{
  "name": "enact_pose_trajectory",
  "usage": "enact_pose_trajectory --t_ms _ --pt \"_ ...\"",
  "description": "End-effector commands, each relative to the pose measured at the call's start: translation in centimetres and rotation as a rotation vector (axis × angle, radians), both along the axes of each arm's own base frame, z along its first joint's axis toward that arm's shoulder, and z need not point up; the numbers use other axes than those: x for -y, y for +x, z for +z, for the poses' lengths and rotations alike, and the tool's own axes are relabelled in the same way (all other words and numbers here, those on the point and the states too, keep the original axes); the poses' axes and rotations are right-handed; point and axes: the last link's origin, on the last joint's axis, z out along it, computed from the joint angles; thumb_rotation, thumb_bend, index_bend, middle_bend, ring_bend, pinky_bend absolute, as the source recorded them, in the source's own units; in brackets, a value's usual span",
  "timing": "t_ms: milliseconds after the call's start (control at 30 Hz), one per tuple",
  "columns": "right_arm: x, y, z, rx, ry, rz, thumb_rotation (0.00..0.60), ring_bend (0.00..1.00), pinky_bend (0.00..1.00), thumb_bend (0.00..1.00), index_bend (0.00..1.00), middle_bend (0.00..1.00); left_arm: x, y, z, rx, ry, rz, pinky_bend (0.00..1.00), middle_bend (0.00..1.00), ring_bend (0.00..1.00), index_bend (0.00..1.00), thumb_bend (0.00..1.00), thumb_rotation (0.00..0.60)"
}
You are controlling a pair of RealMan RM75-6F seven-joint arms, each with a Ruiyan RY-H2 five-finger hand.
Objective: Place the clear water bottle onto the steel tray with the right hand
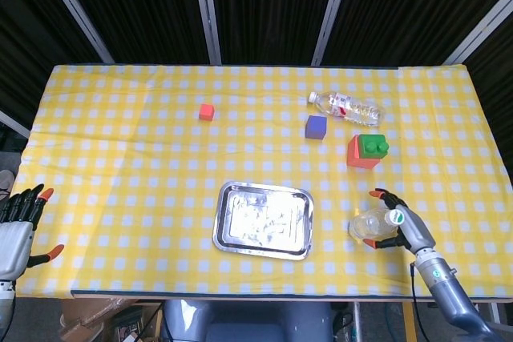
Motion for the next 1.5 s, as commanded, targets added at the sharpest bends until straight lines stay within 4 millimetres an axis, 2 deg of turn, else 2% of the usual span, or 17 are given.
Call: enact_pose_trajectory --t_ms 33,133,233,367,467,733,900,1100,1500 --pt "0.1 0.1 -0.5 0.017 -0.008 -0.013 0.6 0.0 0.0 0.13 0.26 0.19 0.0 0.0 0.0 -0.001 -0.002 0.002 0.0 0.0 0.0 0.05 0.15 0.6" --pt "0.0 0.1 -0.9 0.031 -0.007 -0.028 0.6 0.03 0.0 0.13 0.35 0.28 0.0 0.0 0.0 -0.001 -0.004 0.002 0.0 0.0 0.0 0.05 0.15 0.6" --pt "0.0 0.0 -1.0 0.033 -0.025 -0.034 0.6 0.11 0.0 0.16 0.46 0.39 0.0 0.0 -0.1 -0.001 -0.007 0.002 0.0 0.0 0.0 0.05 0.15 0.6" --pt "0.0 0.2 -1.0 0.101 -0.073 -0.049 0.6 0.22 0.0 0.3 0.63 0.54 0.0 0.0 -0.1 -0.003 -0.01 0.005 0.0 0.0 0.0 0.05 0.15 0.6" --pt "0.0 0.1 -0.8 0.132 -0.099 -0.057 0.6 0.25 0.0 0.38 0.71 0.58 0.0 -0.1 -0.2 -0.004 -0.013 0.007 0.0 0.0 0.0 0.05 0.15 0.6" --pt "-0.4 0.5 -0.3 0.167 -0.111 -0.05 0.6 0.26 0.0 0.43 0.73 0.59 0.0 0.0 -0.2 -0.004 -0.015 0.011 0.0 0.0 0.0 0.05 0.15 0.6" --pt "-0.7 3.1 0.1 0.187 -0.101 0.017 0.6 0.26 0.0 0.43 0.73 0.59 0.0 0.1 -0.2 -0.004 -0.015 0.009 0.0 0.0 0.0 0.05 0.15 0.6" --pt "-0.7 5.8 -0.1 0.101 -0.075 0.091 0.6 0.26 0.0 0.44 0.73 0.59 0.1 0.0 0.2 0.005 -0.001 0.006 0.0 0.0 0.0 0.05 0.15 0.6" --pt "-0.8 7.6 -0.8 -0.004 -0.057 0.105 0.6 0.26 0.0 0.44 0.73 0.59 0.1 0.1 0.4 0.018 0.001 0.004 0.0 0.0 0.0 0.05 0.15 0.6"
